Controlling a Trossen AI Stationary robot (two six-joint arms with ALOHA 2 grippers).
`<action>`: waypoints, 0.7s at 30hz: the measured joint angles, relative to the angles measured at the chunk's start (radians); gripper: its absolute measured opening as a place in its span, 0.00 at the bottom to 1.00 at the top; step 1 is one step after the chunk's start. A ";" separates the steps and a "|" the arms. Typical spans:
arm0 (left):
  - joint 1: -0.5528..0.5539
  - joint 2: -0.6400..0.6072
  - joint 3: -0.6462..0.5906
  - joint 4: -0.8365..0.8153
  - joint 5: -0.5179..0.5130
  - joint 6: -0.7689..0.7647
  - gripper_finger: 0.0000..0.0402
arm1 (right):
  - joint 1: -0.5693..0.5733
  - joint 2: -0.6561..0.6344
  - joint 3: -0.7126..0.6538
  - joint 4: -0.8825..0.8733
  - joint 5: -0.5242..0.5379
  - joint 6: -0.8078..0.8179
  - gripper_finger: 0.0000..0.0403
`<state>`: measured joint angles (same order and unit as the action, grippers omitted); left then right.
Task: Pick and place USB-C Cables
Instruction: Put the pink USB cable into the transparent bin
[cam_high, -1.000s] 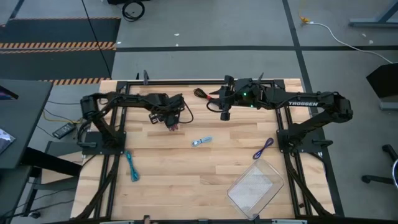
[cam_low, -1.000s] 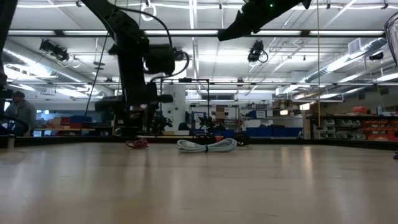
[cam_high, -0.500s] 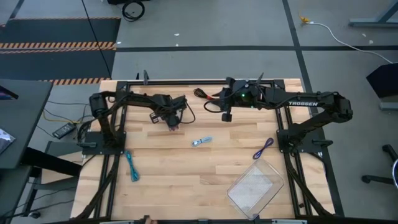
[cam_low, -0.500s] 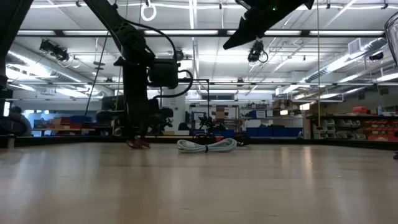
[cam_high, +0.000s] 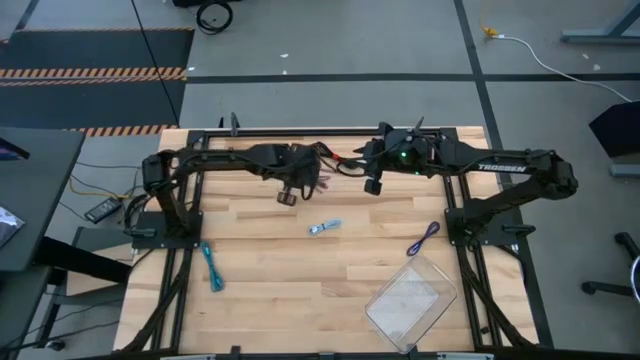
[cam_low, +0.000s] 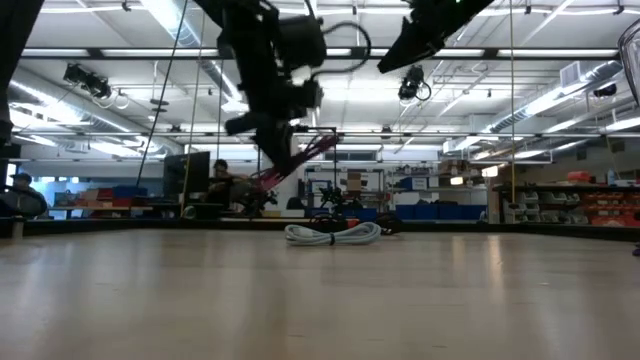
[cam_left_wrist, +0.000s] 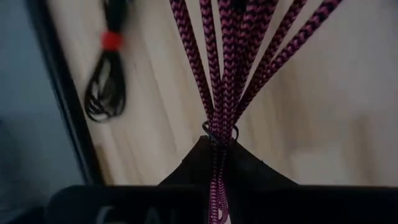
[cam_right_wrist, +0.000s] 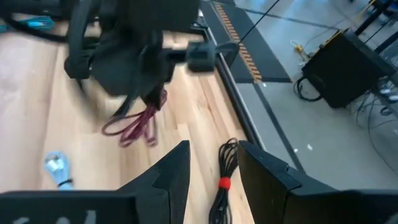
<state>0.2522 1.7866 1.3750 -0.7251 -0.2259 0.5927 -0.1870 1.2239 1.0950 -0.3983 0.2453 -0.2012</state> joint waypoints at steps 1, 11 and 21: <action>-0.004 -0.015 0.001 0.018 0.026 -0.043 0.05 | 0.004 -0.009 0.000 -0.014 0.000 0.013 0.35; -0.098 -0.113 0.002 0.348 0.365 -0.467 0.05 | 0.028 -0.091 0.000 -0.431 0.281 0.220 0.35; -0.255 -0.120 0.001 0.689 0.316 -0.451 0.05 | 0.048 -0.238 -0.085 -0.312 0.179 0.202 0.35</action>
<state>-0.0032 1.6668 1.3762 -0.0358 0.0899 0.1412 -0.1387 0.9854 1.0100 -0.7105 0.4242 0.0011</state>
